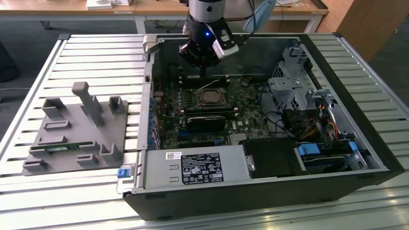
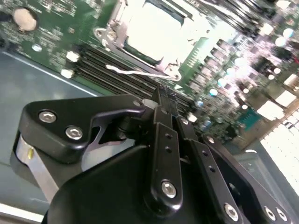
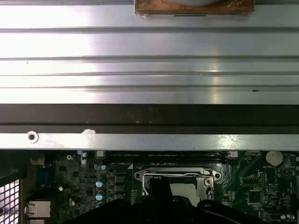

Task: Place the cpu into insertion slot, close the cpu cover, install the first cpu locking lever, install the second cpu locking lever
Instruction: 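Install the first cpu locking lever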

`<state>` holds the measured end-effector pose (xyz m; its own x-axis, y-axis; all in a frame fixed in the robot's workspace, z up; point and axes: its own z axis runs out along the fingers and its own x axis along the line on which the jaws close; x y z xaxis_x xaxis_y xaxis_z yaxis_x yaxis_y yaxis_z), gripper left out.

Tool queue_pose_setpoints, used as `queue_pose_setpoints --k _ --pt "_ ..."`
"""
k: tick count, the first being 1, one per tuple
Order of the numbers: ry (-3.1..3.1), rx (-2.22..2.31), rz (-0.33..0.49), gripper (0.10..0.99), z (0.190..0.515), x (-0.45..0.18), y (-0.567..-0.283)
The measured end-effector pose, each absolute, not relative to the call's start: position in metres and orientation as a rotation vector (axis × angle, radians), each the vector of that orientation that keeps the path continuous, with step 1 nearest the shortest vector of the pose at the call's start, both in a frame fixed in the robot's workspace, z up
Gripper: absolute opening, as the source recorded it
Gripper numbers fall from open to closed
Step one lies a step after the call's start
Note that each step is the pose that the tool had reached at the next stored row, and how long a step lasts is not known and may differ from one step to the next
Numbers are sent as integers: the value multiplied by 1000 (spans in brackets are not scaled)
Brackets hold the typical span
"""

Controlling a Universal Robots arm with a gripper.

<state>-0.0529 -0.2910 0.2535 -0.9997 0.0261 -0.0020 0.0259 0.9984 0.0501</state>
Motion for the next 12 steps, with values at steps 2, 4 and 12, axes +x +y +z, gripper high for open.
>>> queue_pose_setpoints --k 2,4,12 --pt "3138 41 79 106 253 -52 -291" --pt "3138 41 88 106 252 -52 -291" --pt "3136 42 124 106 243 -45 -291"
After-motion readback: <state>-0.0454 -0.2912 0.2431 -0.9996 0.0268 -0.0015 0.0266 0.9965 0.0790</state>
